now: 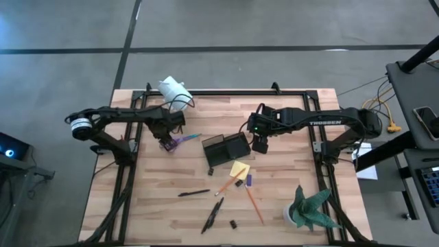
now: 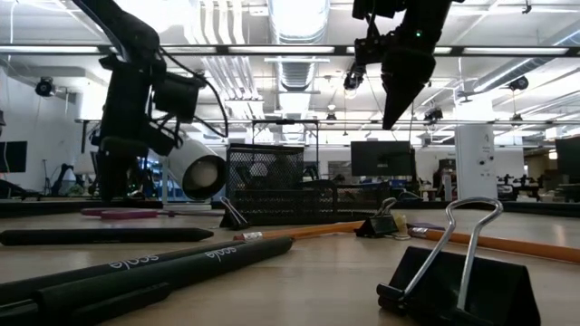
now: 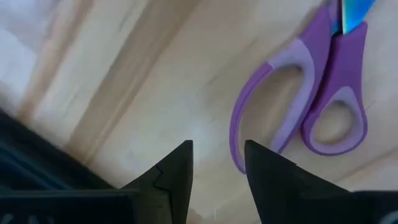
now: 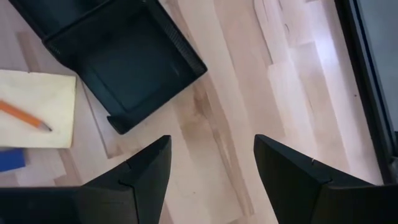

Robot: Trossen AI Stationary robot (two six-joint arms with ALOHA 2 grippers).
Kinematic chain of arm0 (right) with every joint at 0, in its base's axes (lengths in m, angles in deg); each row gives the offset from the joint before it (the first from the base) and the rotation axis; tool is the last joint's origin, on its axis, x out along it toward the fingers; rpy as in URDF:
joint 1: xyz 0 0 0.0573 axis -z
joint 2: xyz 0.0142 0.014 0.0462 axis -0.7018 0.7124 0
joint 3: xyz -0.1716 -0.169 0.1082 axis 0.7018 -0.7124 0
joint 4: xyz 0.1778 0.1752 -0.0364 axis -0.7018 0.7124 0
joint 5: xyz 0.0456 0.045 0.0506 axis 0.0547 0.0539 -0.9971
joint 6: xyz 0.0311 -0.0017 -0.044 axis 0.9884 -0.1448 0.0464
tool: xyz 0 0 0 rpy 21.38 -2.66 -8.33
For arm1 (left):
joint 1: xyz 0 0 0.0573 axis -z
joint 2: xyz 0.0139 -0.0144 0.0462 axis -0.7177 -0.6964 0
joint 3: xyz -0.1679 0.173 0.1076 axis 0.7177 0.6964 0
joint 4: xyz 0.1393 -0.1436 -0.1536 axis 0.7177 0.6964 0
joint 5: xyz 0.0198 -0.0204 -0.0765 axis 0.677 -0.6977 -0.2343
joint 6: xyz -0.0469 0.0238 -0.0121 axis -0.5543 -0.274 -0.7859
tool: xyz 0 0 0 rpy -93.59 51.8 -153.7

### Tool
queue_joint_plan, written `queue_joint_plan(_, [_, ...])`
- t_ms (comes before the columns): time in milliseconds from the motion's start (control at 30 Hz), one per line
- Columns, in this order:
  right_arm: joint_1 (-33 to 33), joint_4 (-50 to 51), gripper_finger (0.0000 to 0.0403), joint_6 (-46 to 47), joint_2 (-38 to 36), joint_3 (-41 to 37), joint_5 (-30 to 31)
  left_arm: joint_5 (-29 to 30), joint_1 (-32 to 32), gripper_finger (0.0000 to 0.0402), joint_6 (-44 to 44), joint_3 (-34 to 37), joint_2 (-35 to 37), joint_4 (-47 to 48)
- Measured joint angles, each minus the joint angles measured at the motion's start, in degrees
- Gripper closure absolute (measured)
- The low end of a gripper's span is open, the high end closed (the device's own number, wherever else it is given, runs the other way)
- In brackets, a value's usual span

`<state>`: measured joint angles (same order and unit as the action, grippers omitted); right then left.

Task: Pick and place office supplies into organizer
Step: Put the purple scissors into the black desk organizer

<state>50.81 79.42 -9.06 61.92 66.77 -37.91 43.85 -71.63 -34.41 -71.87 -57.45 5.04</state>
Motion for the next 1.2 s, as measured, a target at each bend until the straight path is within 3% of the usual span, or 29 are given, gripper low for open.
queue_joint_plan(267, [0.0,-0.02,0.0181,0.93,-0.02,-0.02,0.04,-1.73,0.08,0.0281,3.14,0.29,-0.07,-4.39])
queue_joint_plan(900, [0.09,-0.67,0.0181,1.08,-0.11,-0.02,1.88,-4.78,0.81,0.0286,1.5,6.71,0.23,-7.94])
queue_joint_plan(1200, [0.07,-0.92,0.0181,1.26,-0.11,-0.04,1.84,-5.73,1.21,0.0383,2.05,7.54,0.23,-9.27])
